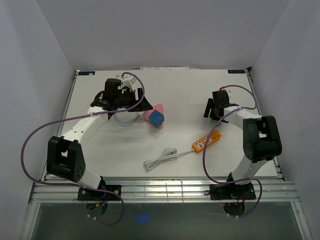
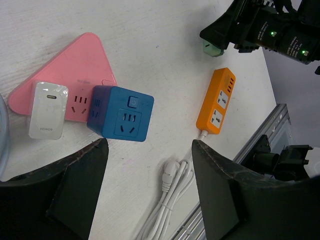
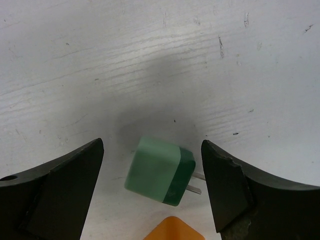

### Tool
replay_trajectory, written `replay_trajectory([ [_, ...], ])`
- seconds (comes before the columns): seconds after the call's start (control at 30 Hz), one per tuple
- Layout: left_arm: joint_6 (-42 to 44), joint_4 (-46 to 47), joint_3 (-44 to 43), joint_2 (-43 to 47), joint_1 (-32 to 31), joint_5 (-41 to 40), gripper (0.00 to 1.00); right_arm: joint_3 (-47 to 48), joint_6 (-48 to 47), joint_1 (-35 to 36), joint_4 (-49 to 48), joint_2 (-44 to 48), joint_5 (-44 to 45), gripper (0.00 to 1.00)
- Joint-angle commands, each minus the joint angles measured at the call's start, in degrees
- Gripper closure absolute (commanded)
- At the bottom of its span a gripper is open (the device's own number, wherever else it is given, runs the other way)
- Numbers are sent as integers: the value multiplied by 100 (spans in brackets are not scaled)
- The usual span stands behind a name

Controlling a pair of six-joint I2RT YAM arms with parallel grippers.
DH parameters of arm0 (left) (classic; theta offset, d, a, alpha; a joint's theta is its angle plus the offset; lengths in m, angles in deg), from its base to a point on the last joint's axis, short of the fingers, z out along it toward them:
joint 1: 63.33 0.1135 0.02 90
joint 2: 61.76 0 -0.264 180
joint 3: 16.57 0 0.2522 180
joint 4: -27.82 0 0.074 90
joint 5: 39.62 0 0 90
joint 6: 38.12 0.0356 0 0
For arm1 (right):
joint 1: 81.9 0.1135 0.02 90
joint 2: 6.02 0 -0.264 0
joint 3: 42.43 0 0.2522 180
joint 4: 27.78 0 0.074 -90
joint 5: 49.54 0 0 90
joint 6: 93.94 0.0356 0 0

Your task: Insert the plug

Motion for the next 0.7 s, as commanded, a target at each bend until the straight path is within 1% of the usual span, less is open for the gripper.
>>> replay_trajectory([
  [0.0, 74, -8, -16, 160, -8, 19, 22, -74, 63, 25, -49, 175, 134, 16],
  [0.2, 74, -8, -16, 178, -8, 28, 21, 5, 334, 16, 276, 176, 292, 17],
  [0.27, 74, -8, -16, 178, -8, 28, 21, 57, 431, 25, 373, 149, 327, 18],
  [0.47, 74, -8, -16, 160, -17, 37, 21, 66, 800, 25, 479, 53, 327, 20],
  [0.57, 74, -8, -16, 160, -17, 36, 21, 31, 880, 16, 426, 79, 345, 22],
  [0.67, 74, -8, -16, 160, -8, 45, 21, -48, 906, 16, 312, 105, 327, 27],
])
